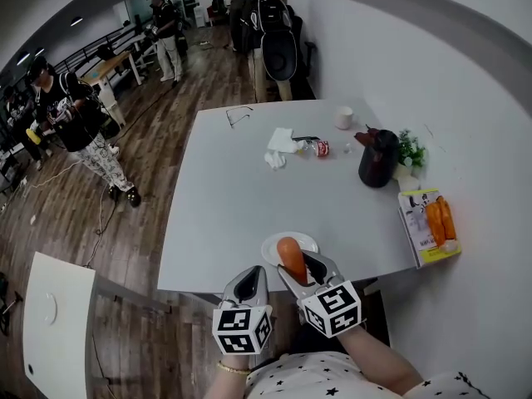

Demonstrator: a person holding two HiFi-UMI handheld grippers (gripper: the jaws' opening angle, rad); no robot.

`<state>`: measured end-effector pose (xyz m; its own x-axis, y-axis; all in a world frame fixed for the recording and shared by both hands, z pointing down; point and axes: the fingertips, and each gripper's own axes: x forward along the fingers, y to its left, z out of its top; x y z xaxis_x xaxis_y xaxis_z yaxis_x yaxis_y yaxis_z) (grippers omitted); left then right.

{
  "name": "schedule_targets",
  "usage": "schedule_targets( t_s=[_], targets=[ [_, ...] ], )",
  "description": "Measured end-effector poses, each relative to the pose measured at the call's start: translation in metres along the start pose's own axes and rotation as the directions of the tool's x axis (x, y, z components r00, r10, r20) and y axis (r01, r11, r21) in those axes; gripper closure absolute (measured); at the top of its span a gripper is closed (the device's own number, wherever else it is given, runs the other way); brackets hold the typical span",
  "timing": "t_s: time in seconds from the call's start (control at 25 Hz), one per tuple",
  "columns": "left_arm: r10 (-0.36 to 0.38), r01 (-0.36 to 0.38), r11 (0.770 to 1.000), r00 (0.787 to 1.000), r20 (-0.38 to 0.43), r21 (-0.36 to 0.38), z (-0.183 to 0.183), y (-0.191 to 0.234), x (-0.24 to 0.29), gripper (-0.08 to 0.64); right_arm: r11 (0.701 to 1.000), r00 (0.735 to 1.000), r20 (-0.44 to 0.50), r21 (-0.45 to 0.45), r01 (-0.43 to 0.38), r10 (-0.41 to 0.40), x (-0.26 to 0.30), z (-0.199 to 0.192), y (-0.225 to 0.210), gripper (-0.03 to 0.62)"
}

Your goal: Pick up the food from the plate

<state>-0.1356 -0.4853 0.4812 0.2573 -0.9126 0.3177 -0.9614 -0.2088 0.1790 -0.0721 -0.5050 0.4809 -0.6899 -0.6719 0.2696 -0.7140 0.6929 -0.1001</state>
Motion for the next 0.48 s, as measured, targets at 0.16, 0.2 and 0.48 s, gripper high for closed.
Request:
schedule_targets(
  t_s=[0.16, 0.2, 0.48],
  targets=[
    [0.0, 0.0, 1.0, 1.0, 0.002, 0.001, 0.0003, -0.0006, 0.0003, 0.552, 1.0, 1.0, 0.002, 0.007, -0.003, 0.003, -0.0012, 0.0019, 0.0008, 0.376],
    [0.001, -0.001, 1.0, 1.0, 0.001, 0.0, 0.0003, -0.0007, 0.0004, 0.552, 1.0, 1.0, 0.001, 0.007, -0.002, 0.002, -0.0015, 0.0022, 0.0007, 0.374],
    [0.005, -0.005, 1.0, 1.0, 0.002, -0.001, -0.0014, 0.001, 0.0025, 0.552, 1.0, 1.0, 0.0, 0.0, -0.003, 0.003, -0.0002, 0.003, -0.0011, 0.375]
  ],
)
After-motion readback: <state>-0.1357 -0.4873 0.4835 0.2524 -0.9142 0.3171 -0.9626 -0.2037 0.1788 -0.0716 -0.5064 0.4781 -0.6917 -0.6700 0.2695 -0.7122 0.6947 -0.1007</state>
